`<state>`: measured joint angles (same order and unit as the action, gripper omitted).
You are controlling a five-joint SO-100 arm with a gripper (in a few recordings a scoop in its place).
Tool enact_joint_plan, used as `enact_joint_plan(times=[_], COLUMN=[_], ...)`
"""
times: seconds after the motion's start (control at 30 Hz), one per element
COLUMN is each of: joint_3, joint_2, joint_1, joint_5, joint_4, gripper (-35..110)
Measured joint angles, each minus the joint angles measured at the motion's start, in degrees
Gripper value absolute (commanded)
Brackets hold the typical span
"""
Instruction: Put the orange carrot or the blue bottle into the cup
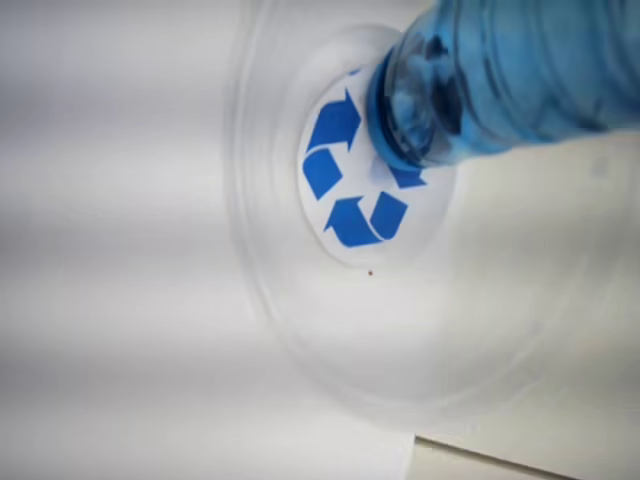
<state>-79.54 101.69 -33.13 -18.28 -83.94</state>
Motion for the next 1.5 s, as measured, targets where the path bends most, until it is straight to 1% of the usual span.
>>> enact_joint_plan(times=[0.1,0.3,0.43,0.67,0.8,0.9,1.1,1.2,1.5], joint_3=[0.00,0.09,0.09,-1.58,-10.46,-19.78,-40.34,-47.90,-63.46], joint_2=[6.24,21.62,31.73,43.86,46.58,49.75,65.30,71.46,74.71], joint_1=[0.00,1.67,9.84,29.00,32.96,33.40,34.19,34.80,34.72], joint_5=[1.76,5.45,6.33,7.29,9.84,10.99,11.95,12.13,15.91], joint_4=[-0.26,-4.39,-8.96,-12.83,-12.83,-10.02,0.26,4.39,12.48], gripper=[24,24,25,25,25,25,25,25,25])
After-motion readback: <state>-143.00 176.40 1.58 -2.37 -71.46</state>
